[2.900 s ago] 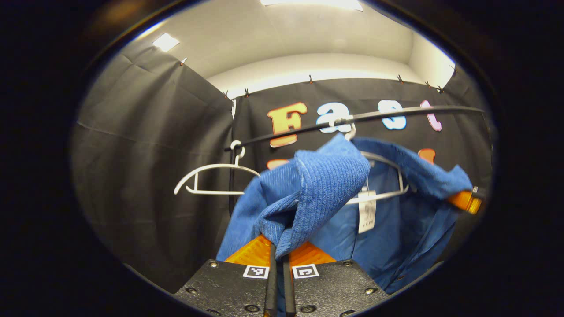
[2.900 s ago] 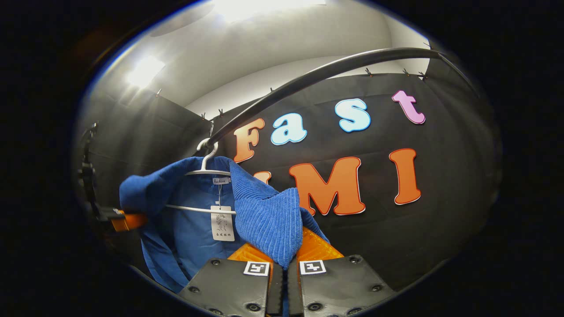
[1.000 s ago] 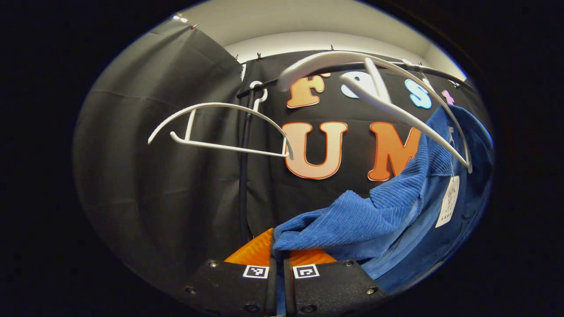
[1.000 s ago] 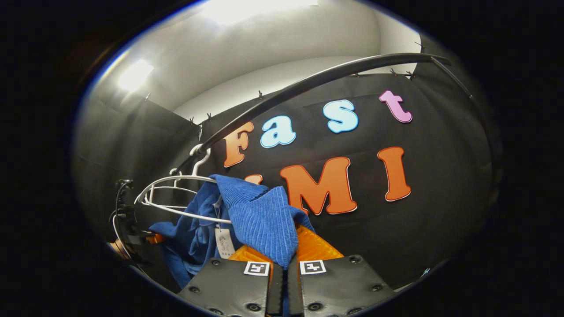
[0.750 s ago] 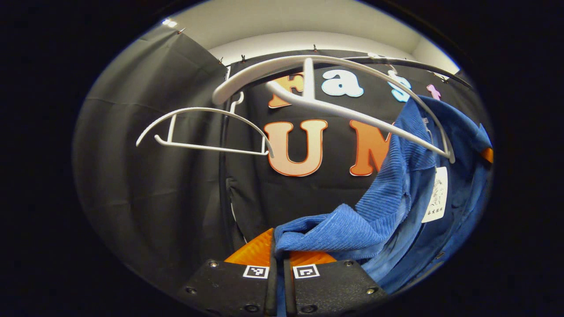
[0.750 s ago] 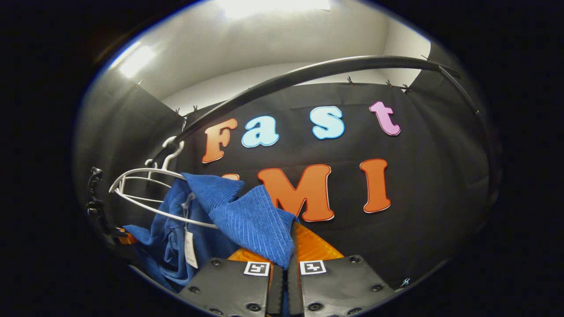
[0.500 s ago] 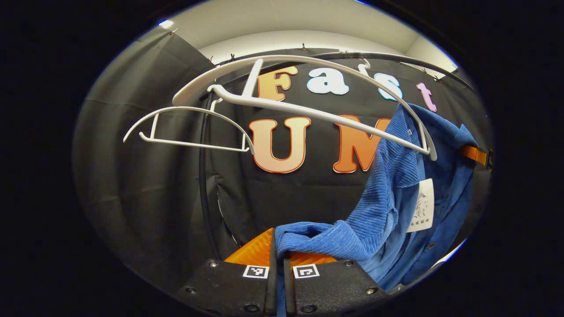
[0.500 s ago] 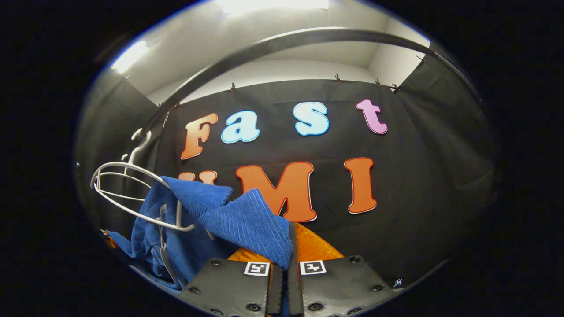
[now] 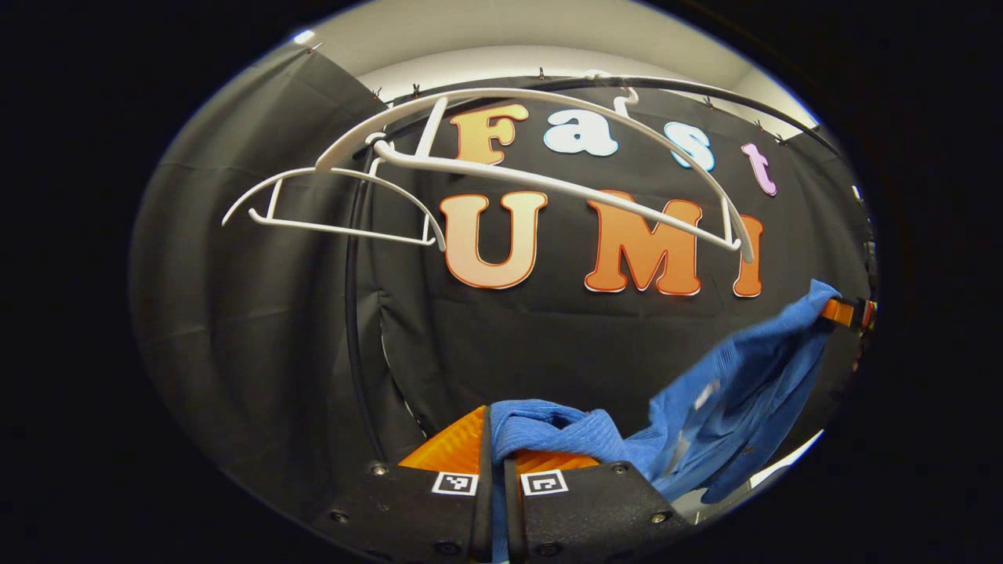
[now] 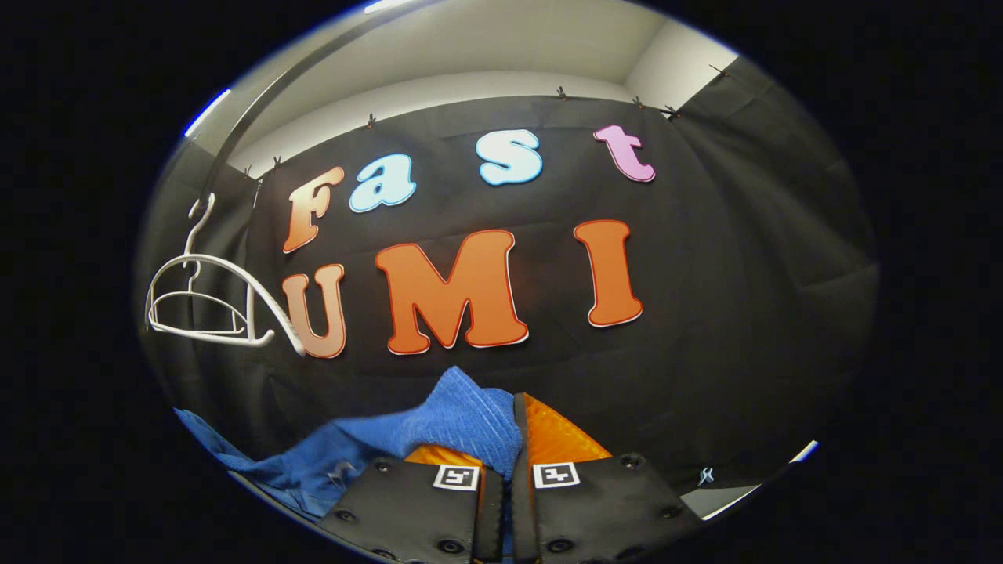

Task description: Grasp the clothes on the hanger with both hands and then place them into the laundry hamper below.

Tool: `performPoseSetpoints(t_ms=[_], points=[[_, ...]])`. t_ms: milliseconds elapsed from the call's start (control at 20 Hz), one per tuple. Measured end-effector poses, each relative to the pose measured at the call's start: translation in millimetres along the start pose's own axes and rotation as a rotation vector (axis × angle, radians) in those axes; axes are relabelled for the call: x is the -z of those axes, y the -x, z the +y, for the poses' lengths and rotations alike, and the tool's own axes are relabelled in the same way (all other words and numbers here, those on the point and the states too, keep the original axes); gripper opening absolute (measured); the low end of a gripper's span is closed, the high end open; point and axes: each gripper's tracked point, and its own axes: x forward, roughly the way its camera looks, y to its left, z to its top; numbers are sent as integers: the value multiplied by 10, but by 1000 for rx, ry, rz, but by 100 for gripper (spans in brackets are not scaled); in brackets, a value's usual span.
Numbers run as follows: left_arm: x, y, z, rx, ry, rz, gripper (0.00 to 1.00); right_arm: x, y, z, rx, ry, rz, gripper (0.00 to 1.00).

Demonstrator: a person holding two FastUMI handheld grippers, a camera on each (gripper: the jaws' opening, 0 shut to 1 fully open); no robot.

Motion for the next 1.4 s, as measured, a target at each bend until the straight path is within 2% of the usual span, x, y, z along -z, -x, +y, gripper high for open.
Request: performPoseSetpoints(t_ms=[100,300,550,700,900,1000,1150,1300,1400], points=[[106,25,-58,7,11,20,7,128,106,-6,-17,17,31,12],[369,-15,-191,25,-7,84,7,396,285,253,-110,26,101,12],[750,-48,-651,121,16,158,7,910,462,988,-287,42,225,12],[1272,-22,-997,192,65,287,7,1468,662,1361,-413,-26,375,12],[2021,137,-1282,273,89,501,8,2379,906,1582,-480,4,604,12],[2454,299,-1298,284,93,638,8,2787,1072,1615,-495,-8,729,12],[2963,458,-1265,260,139,791,8,3315,1310,1508,-446,9,876,12],[3257,537,-1178,228,101,845,8,3495,1476,1457,-385,6,983,12],[3365,655,-1167,225,112,872,8,3584,1554,1368,-351,-1,1027,13]])
